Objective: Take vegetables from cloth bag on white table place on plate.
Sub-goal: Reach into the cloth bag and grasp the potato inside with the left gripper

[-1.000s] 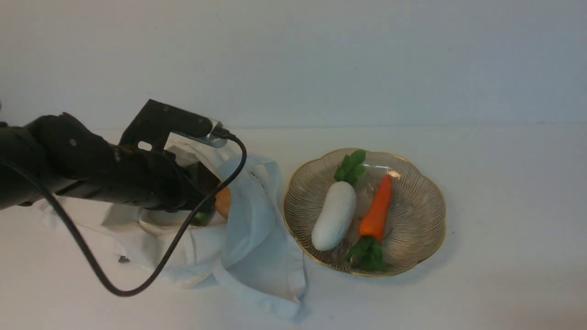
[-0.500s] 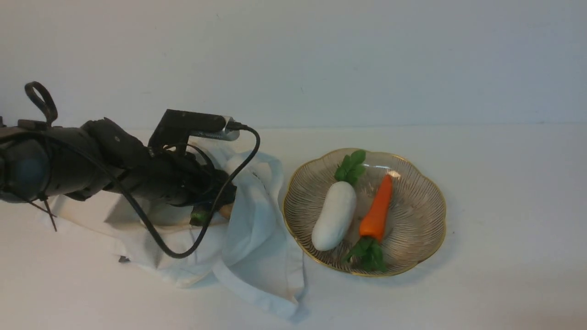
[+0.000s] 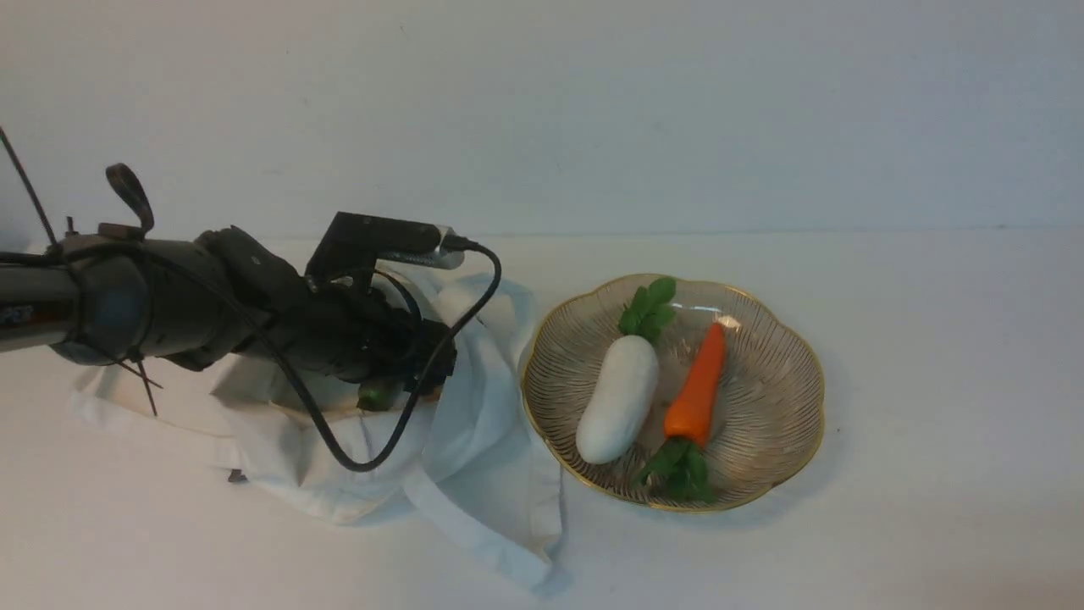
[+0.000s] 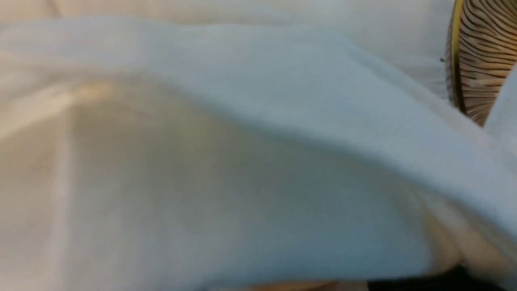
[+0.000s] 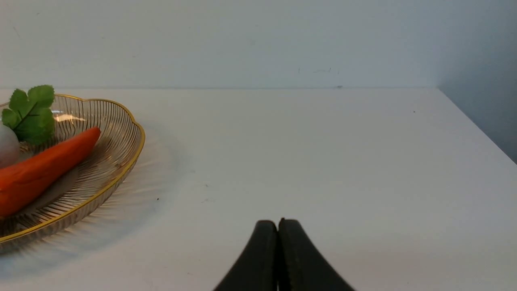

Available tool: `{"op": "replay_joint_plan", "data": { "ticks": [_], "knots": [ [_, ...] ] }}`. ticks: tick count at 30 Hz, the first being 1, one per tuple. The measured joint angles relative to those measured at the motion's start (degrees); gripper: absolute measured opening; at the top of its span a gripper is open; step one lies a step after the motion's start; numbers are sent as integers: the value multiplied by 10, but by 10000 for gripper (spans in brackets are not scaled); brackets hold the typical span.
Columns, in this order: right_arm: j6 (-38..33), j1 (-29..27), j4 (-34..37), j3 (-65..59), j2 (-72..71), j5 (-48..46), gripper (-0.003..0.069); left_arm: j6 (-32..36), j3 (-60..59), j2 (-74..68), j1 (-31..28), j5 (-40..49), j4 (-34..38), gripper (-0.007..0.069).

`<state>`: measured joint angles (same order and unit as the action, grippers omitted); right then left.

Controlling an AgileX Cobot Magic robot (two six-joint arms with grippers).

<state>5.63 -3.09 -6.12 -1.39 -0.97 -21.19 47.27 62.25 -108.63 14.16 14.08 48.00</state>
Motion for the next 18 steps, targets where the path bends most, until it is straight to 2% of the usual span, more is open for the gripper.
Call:
{"op": "replay_joint_plan", "data": {
  "ticks": [3, 9, 12, 15, 18],
  "knots": [
    [0, 0, 0, 0, 0, 0, -10, 31, 0, -11, 20, -33, 8, 605],
    [0, 0, 0, 0, 0, 0, -10, 45, 1, -35, 26, -69, 11, 600],
    [0, 0, 0, 0, 0, 0, -10, 46, 1, -45, 26, -72, 12, 571],
    [0, 0, 0, 0, 0, 0, -10, 46, 2, -48, 26, -73, 21, 495],
    [0, 0, 0, 0, 0, 0, -10, 48, 2, -39, 26, -59, 24, 493]
  ]
}}
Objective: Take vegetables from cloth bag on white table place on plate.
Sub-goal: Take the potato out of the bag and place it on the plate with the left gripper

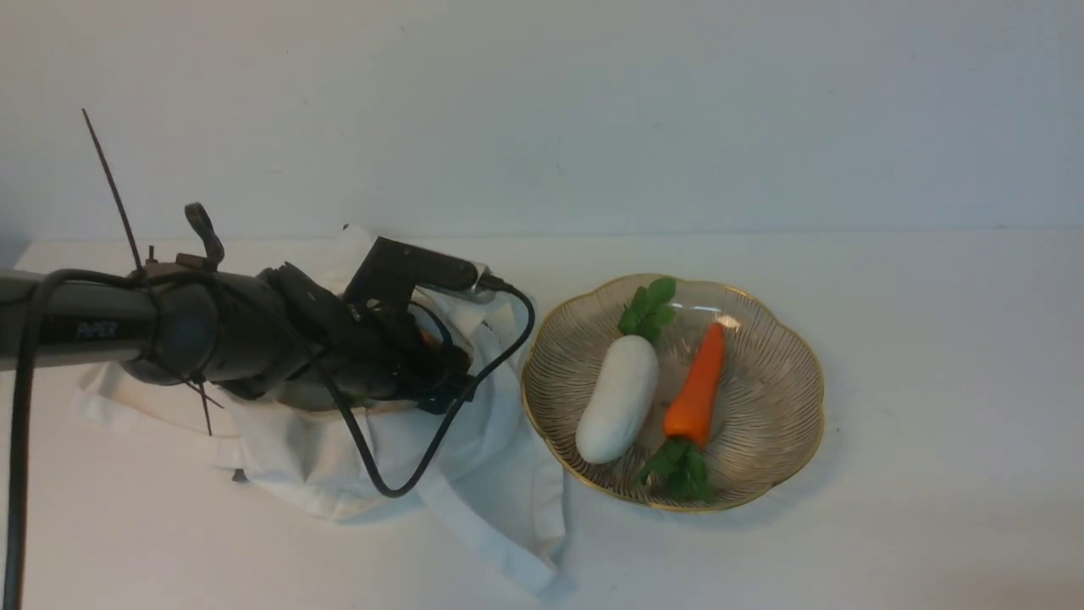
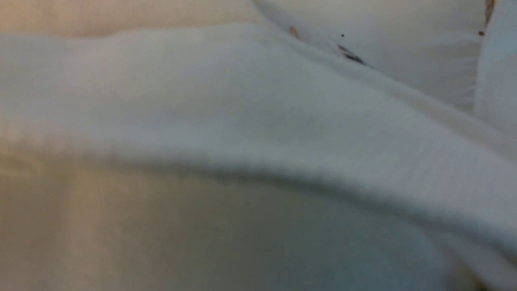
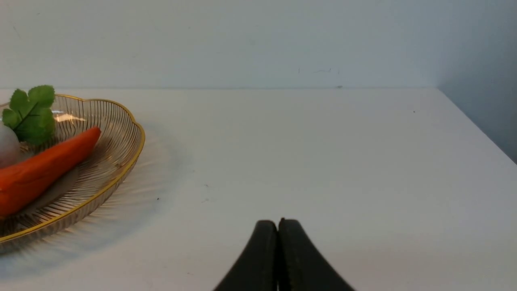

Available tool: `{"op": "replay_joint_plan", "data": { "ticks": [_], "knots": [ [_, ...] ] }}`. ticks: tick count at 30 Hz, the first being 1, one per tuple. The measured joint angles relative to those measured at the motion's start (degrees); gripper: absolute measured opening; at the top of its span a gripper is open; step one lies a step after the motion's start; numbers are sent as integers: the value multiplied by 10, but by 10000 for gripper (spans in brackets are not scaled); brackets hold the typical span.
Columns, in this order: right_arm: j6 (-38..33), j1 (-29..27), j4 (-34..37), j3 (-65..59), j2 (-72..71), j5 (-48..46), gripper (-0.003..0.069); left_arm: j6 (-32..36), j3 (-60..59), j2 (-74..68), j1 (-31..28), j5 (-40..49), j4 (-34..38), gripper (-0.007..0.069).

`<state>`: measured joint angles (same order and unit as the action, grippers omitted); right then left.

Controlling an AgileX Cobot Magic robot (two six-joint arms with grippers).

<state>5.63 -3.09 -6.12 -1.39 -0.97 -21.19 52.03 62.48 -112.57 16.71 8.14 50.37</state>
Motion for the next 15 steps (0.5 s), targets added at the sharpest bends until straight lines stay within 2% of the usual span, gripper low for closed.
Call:
{"op": "replay_joint_plan", "data": {
  "ticks": [4, 9, 15],
  "knots": [
    [0, 0, 0, 0, 0, 0, -10, -1, 0, 23, 0, 30, 0, 493],
    [0, 0, 0, 0, 0, 0, -10, -17, 0, 80, 0, 113, -3, 493],
    [0, 0, 0, 0, 0, 0, -10, -84, 0, 108, -28, 221, -59, 493]
  ]
}}
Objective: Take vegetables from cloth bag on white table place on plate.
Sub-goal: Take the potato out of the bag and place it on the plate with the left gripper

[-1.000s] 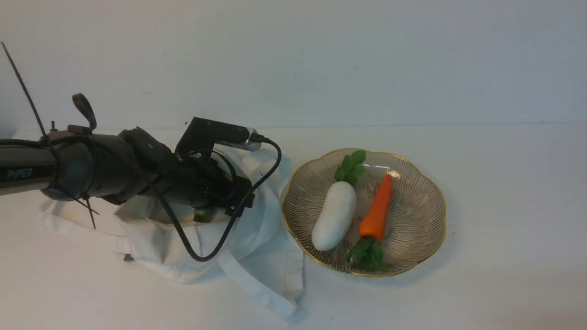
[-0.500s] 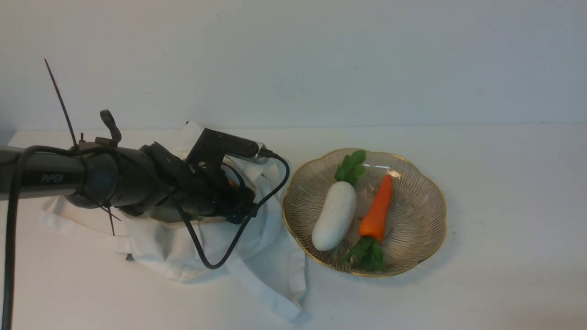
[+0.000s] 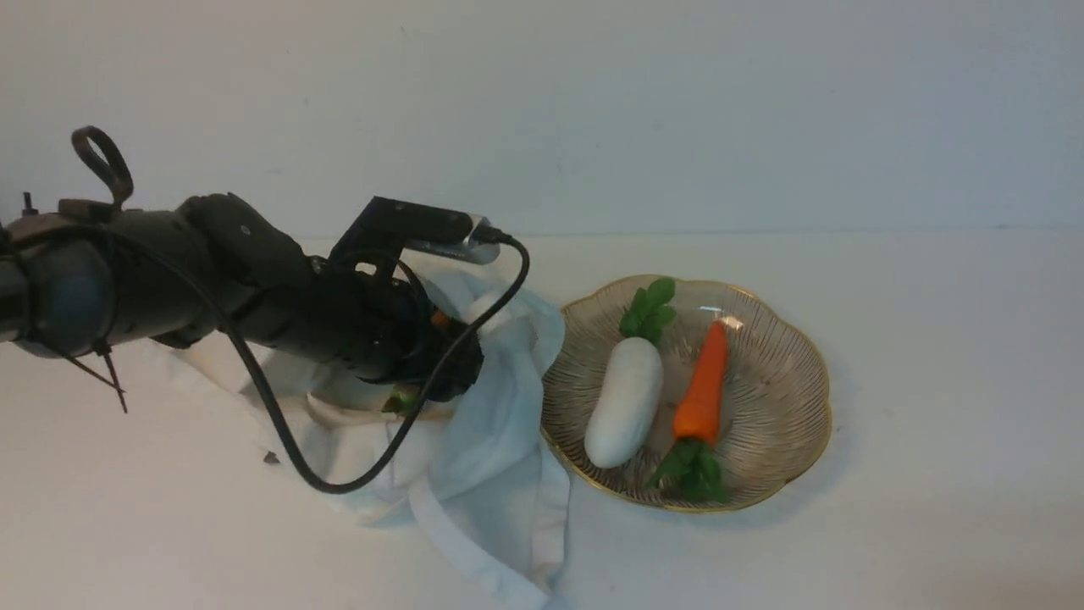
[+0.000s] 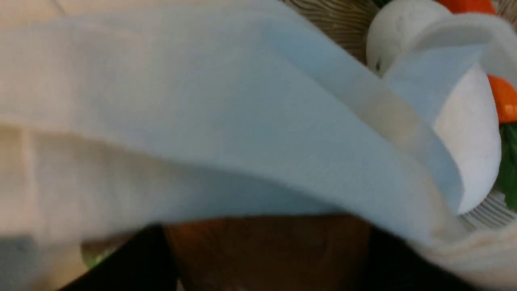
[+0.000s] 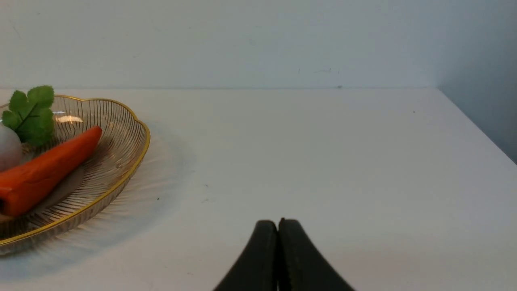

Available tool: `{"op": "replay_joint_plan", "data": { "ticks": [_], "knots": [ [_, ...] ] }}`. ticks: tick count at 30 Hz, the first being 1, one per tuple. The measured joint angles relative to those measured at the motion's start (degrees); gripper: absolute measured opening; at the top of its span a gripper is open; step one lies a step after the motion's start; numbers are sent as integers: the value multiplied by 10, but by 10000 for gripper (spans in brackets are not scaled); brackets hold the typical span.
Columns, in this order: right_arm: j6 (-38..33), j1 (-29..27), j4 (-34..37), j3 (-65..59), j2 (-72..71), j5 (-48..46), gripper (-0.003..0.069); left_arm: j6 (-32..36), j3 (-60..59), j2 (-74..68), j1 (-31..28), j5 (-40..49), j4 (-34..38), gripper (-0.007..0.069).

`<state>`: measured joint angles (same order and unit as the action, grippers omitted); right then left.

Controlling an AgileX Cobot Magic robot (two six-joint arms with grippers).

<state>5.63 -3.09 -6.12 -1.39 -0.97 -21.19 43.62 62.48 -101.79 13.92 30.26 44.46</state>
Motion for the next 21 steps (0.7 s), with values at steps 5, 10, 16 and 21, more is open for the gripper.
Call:
{"op": "replay_joint_plan", "data": {
  "ticks": [5, 10, 16, 21],
  "knots": [
    [0, 0, 0, 0, 0, 0, -10, -91, 0, 0, -39, 63, -91, 493],
    [0, 0, 0, 0, 0, 0, -10, -179, 0, 12, -74, 117, -196, 493],
    [0, 0, 0, 0, 0, 0, -10, -221, -1, 117, -80, 195, -233, 493],
    [0, 0, 0, 0, 0, 0, -10, -238, -1, 209, -75, 273, -233, 493]
  ]
}}
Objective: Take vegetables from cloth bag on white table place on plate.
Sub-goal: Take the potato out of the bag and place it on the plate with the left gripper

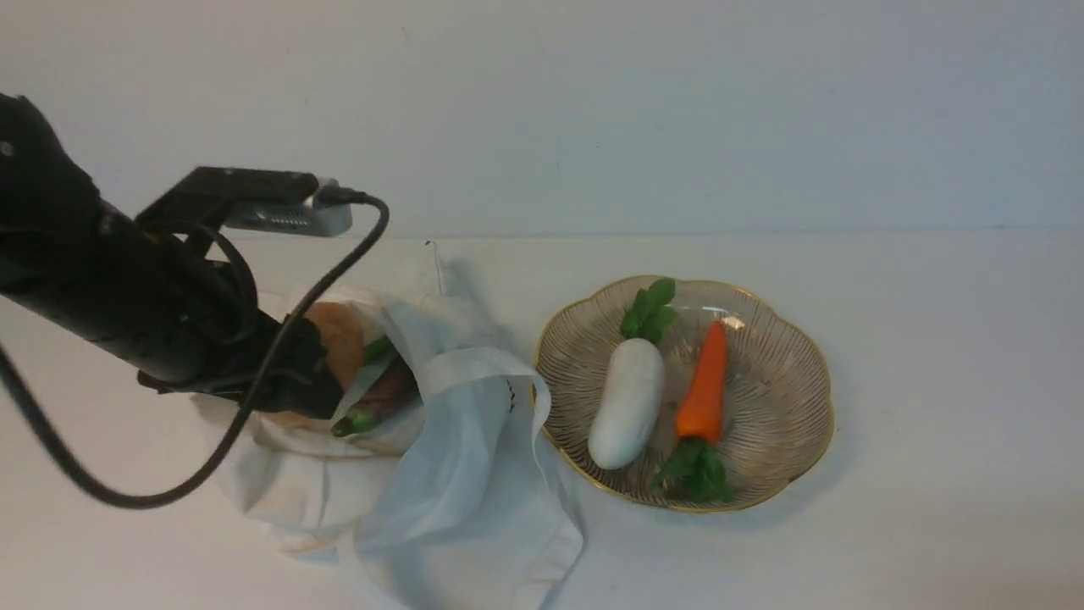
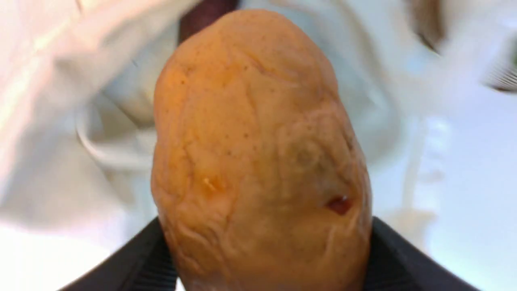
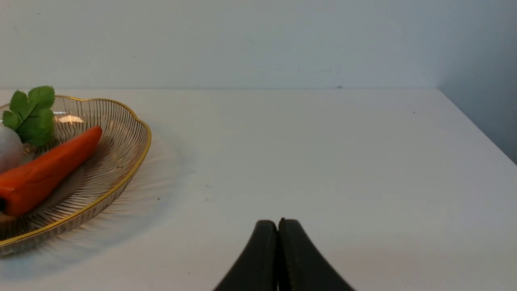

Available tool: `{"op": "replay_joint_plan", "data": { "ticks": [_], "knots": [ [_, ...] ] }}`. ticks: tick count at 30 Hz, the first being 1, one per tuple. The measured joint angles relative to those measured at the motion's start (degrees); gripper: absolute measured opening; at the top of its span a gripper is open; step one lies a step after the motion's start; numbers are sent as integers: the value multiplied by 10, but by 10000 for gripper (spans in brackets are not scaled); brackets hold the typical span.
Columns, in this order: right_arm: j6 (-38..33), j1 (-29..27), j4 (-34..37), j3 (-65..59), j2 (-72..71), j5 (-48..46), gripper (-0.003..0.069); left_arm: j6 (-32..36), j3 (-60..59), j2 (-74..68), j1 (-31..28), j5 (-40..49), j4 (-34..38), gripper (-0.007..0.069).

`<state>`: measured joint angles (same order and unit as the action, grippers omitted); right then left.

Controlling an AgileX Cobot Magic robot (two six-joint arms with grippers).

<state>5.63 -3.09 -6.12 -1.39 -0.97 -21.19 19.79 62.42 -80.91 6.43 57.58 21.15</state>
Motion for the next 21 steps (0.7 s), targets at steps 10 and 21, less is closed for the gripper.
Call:
{"op": "replay_joint_plan", "data": {
  "ticks": [10, 21],
  "knots": [
    [0, 0, 0, 0, 0, 0, -10, -60, 0, 63, 169, -3, -5, 493],
    [0, 0, 0, 0, 0, 0, -10, -98, 235, -232, 309, -78, 3, 493]
  ]
}}
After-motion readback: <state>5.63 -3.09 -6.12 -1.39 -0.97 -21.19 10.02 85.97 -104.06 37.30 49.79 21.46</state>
